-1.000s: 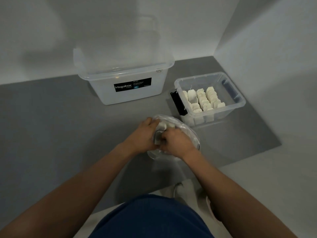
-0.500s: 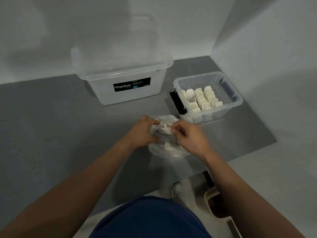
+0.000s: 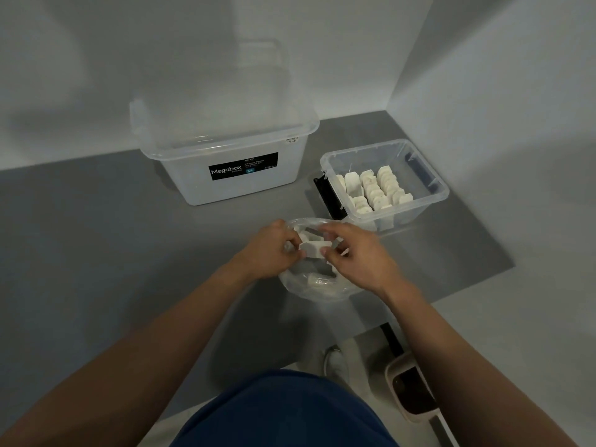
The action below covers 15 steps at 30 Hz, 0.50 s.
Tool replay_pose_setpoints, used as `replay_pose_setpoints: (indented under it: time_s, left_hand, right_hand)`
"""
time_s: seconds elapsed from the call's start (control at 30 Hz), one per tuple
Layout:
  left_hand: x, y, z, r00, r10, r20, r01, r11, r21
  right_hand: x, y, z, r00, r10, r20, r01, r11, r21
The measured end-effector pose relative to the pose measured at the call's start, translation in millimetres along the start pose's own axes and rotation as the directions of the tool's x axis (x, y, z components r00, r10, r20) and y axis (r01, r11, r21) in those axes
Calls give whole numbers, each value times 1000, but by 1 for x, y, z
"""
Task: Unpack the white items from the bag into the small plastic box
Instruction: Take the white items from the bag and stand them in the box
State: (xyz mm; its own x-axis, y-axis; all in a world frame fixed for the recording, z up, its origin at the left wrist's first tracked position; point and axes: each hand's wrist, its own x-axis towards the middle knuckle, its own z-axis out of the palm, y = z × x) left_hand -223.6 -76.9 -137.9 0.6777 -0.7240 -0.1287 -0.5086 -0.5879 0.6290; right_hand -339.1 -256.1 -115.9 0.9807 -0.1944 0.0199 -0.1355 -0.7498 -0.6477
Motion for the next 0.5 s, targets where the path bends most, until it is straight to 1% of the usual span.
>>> replay_pose_setpoints:
  time_s: [0.03,0.07,0.1,0.13,0.17,0.23,0.3,0.33,0.37,0.4,0.43,0.5]
  left_hand:
    - [0,2,0,1000,14,-5,-14,1000,16]
    - [-1,4,0,1000,23,-20,-23,1000,17]
    - [-1,5,0,999,28,-41,-28,1000,2]
    - [-1,5,0,998,23,-61,-24,999,-26]
    - [-2,5,-1,997,10,-78,-14,998,-55]
    - [-4,3,-3,995,-11,-100,3,996,-87]
    - [-5,4,-4,994,-5,-111,-6,995,-95]
    - [-6,5,-5,993,9,-115,-21,995,-101]
    - [-6,6,-6,993,23,-113,-35,993,-109]
    - [-6,7,-6,993,37,-111,-49,993,-112]
    - [-5,8,-6,993,47,-113,-59,993,-107]
    - [-3,8,-6,992,46,-117,-56,995,-85]
  right_hand:
    - [2,-1,2,998,-60,7,60,995,-84]
    - [4,0,4,997,-81,10,82,986,-144]
    - [5,1,6,998,-68,5,68,984,-162]
    - [6,3,7,1000,-28,-7,27,991,-133]
    - [6,6,7,999,28,-23,-29,997,-69]
    - [5,7,8,988,142,-56,-132,980,148]
    - [2,5,9,973,226,-41,-188,888,420]
    - [0,2,10,970,242,-20,-195,825,530]
    - [-1,-1,11,969,246,-2,-195,774,603]
    - [-2,-2,12,970,244,12,-195,745,638]
    - [-2,-3,14,971,239,24,-198,738,645]
    - [-1,-2,17,976,216,33,-194,784,590]
